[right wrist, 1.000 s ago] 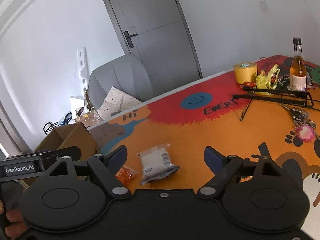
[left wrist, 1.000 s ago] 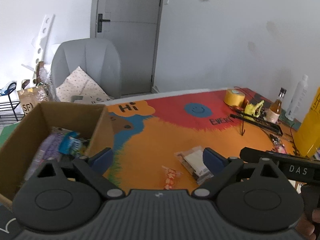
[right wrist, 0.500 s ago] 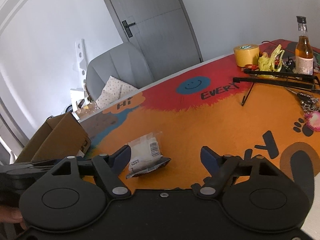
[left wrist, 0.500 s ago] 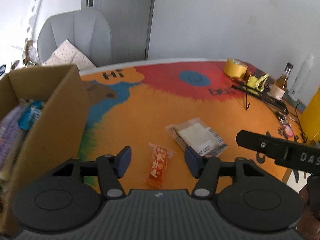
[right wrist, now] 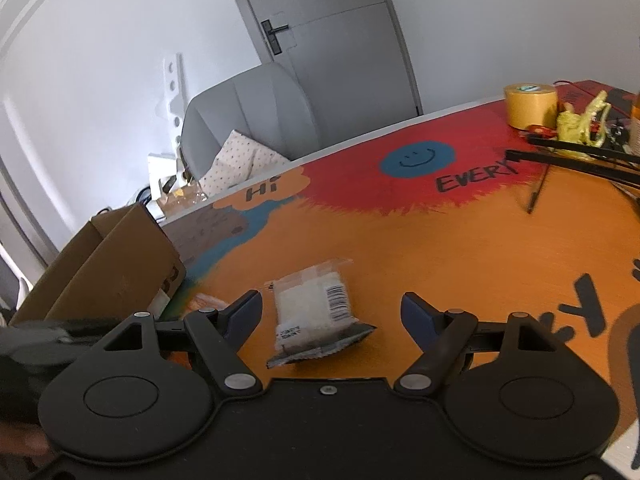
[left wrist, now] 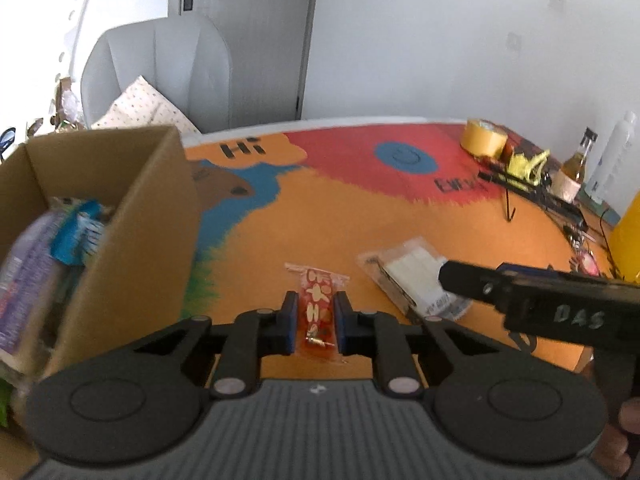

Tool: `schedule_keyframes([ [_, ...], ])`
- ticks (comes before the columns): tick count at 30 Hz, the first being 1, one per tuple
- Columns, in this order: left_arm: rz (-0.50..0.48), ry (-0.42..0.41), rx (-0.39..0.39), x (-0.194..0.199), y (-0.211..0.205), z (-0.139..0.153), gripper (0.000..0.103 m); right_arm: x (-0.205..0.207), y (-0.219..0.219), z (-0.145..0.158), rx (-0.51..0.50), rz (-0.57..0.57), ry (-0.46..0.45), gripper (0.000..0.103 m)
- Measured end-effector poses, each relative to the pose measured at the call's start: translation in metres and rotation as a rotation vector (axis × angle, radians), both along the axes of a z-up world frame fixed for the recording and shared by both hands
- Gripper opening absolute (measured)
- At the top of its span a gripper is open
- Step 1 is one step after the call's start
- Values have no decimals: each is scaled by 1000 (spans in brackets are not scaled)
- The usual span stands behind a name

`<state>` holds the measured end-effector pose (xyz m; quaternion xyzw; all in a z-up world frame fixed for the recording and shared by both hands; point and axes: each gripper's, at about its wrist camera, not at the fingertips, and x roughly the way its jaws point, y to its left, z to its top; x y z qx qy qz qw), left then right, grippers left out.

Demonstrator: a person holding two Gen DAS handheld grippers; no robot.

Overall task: Organize snacks
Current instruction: 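Grasp the red candy stick with left gripper while right grasps clear bread packet, then carry both snacks over the cardboard box and open both grippers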

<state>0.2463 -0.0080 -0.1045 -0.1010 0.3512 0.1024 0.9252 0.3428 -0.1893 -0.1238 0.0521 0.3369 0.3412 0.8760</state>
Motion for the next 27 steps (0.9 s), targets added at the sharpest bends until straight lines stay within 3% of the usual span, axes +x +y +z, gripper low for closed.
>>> schedule_keyframes([
  [10,7,-53,-27,-12,15,13,17,1,31,-3,-81,19,8,78],
  [12,2,-57,-32,-13,15,14,17,-1,37,-7,-102,25,10,71],
  [13,2,-57,-34,-13,15,14,17,-2,39,-9,-117,28,18,51],
  [14,1,-59,-37,-14,15,15,17,-2,40,-11,-123,21,28,45],
  [27,4,-121,-27,-41,13,38,17,-25,23,14,-68,-12,-18,40],
])
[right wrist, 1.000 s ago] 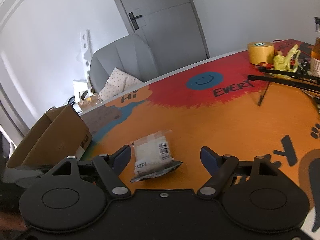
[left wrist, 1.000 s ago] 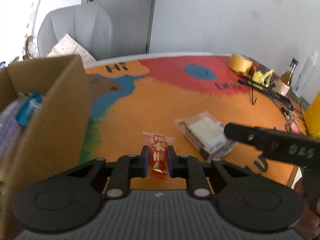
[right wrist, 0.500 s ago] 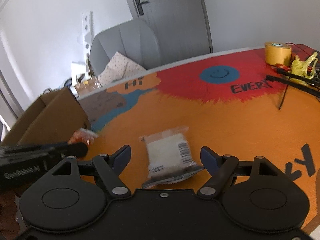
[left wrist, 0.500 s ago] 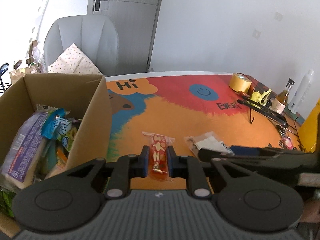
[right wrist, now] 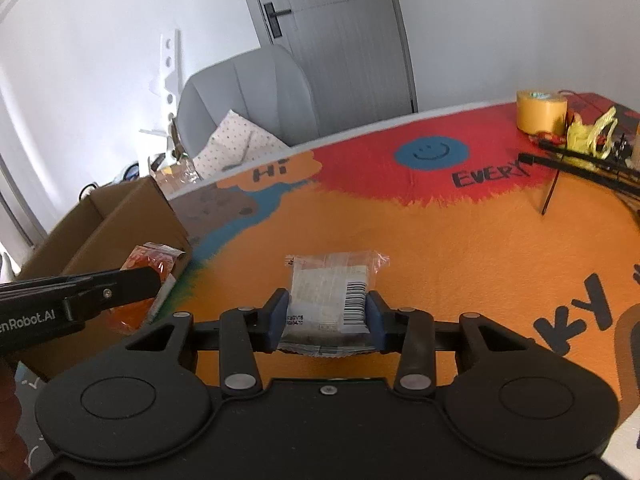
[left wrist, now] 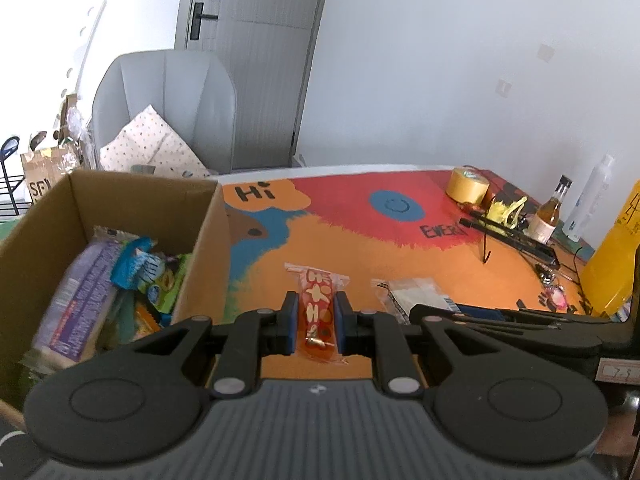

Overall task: Organize snacks
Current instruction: 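Carry both snacks over the cardboard box and open both grippers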

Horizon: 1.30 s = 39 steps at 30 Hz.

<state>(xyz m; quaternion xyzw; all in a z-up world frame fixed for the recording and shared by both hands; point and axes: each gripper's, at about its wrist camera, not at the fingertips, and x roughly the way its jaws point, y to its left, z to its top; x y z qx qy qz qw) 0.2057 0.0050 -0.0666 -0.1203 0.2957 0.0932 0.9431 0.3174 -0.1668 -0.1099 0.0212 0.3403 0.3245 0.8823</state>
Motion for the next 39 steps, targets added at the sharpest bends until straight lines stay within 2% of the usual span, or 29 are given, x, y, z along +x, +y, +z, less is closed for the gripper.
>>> schedule_keyframes([
  [16,72,-67,26,-35,26,31,17,-24,10,43,75,28,-98,40],
  [29,158,-99,26,-65,62,45,17,-41,36,63,102,74,-144,39],
  [39,218,-91,10,-84,88,45,17,-53,63,70,107,125,-164,39],
])
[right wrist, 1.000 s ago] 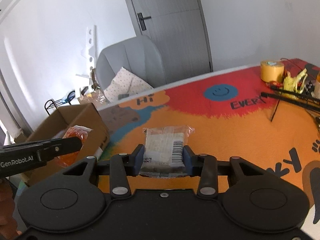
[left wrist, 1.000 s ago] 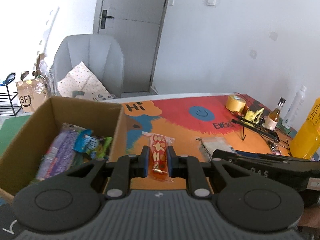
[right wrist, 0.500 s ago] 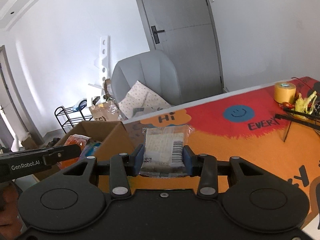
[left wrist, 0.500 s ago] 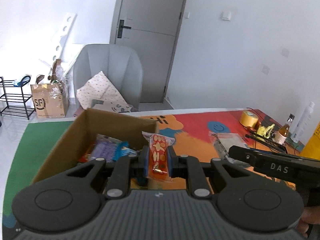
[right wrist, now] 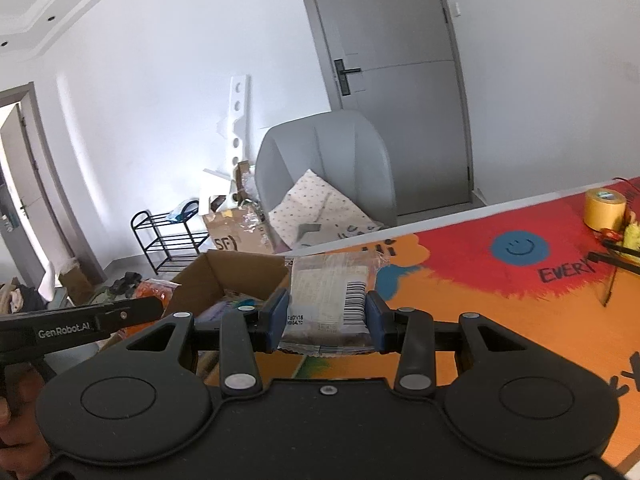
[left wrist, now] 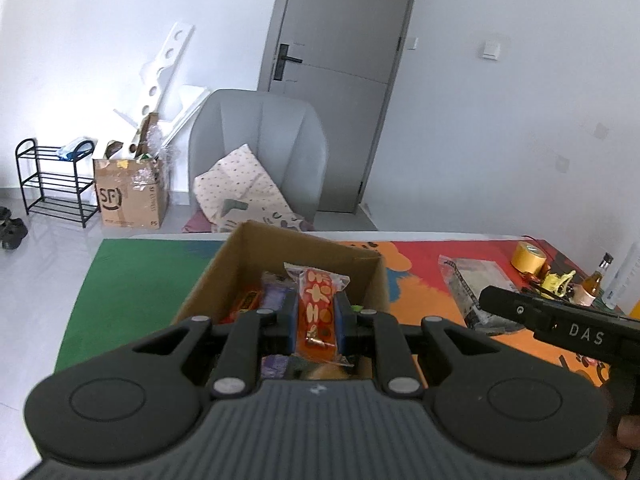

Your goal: Organize snacks

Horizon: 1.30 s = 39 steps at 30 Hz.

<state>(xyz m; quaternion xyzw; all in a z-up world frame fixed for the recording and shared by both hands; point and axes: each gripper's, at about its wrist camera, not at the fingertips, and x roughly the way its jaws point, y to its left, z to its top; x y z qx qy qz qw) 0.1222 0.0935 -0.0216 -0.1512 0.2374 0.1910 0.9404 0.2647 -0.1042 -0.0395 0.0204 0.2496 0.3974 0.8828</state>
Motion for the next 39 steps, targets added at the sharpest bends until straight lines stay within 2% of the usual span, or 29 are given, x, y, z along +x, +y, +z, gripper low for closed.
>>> schedule_keyframes([
  [5,8,20,-26,-7,10,-4,17,-7,16,2,0,36,-3,39],
  [11,61,23,-52,-17,27,-4,24,-16,35,3,-4,86,3,39],
  [14,72,17,-55,-21,32,-4,31,-21,43,4,-2,112,8,39],
  [19,87,8,-46,-28,37,-2,50,-28,54,5,4,141,20,40],
  [25,104,-5,-45,-36,40,-1,63,-33,66,3,18,177,46,40],
  [27,113,-11,-44,-39,41,1,66,-35,71,2,32,200,68,40],
  [29,120,-13,-43,-42,42,2,69,-35,74,0,62,230,98,48],
  [32,123,-17,-42,-44,43,3,72,-33,73,-2,72,222,128,52],
  [39,101,-18,-45,-41,36,1,79,-36,57,1,53,181,109,52],
])
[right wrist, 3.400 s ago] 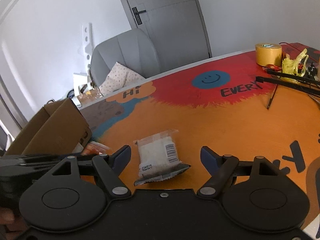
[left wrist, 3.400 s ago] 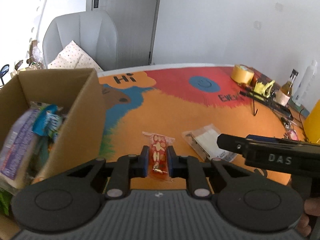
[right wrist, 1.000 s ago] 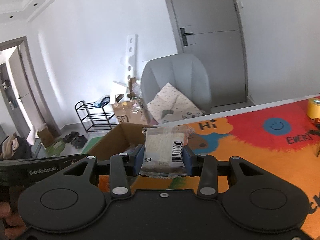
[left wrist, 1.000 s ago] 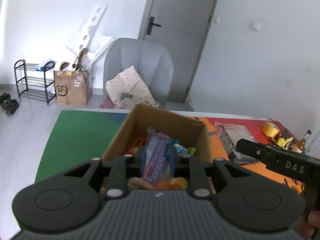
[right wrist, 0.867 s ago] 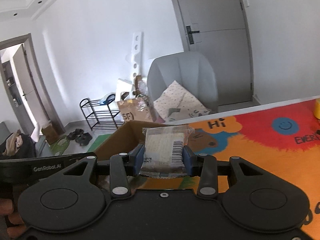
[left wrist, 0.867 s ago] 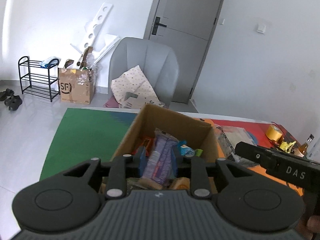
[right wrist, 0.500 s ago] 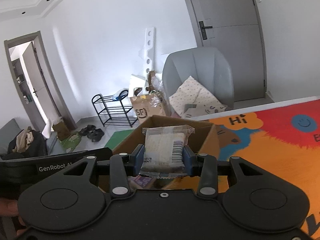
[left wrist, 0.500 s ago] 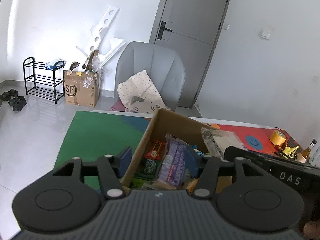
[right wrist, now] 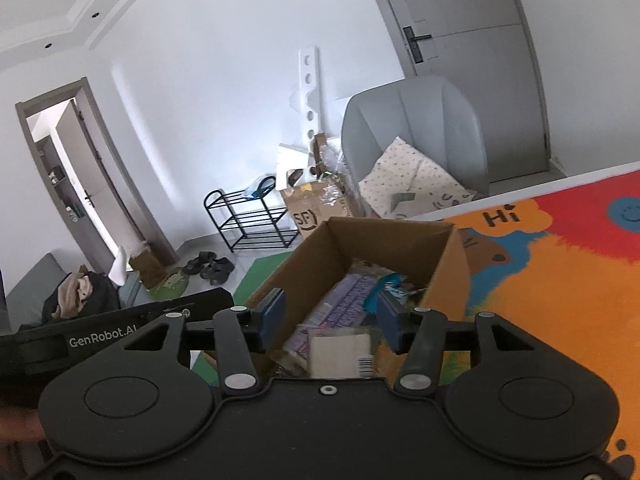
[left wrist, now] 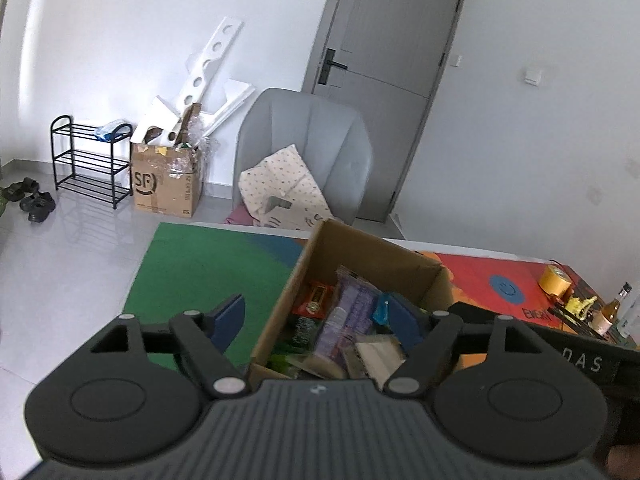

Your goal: Organize snacks

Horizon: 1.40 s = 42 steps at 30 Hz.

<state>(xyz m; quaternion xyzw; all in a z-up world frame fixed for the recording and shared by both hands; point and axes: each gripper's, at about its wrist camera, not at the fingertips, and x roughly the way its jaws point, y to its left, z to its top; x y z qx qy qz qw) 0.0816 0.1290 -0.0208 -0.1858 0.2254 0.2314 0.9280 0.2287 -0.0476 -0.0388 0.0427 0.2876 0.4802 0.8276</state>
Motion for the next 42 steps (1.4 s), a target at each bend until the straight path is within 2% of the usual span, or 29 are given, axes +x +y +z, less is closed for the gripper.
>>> schedule_keyframes([
  [3,-24,0,6,3,-8,-2,84,-2,-8,2,-11,-24,-12,53],
  [9,-53,15,31,7,-26,-4,90,-4,-33,1,-10,-83,-14,61],
  [19,-87,26,48,5,-54,-2,101,-9,-78,0,-10,-188,-28,87],
  [26,-141,44,56,-2,-72,6,103,-14,-97,5,-22,-256,-38,103],
  [42,-215,53,60,-18,-92,18,103,-35,-133,3,-80,-400,-51,103],
])
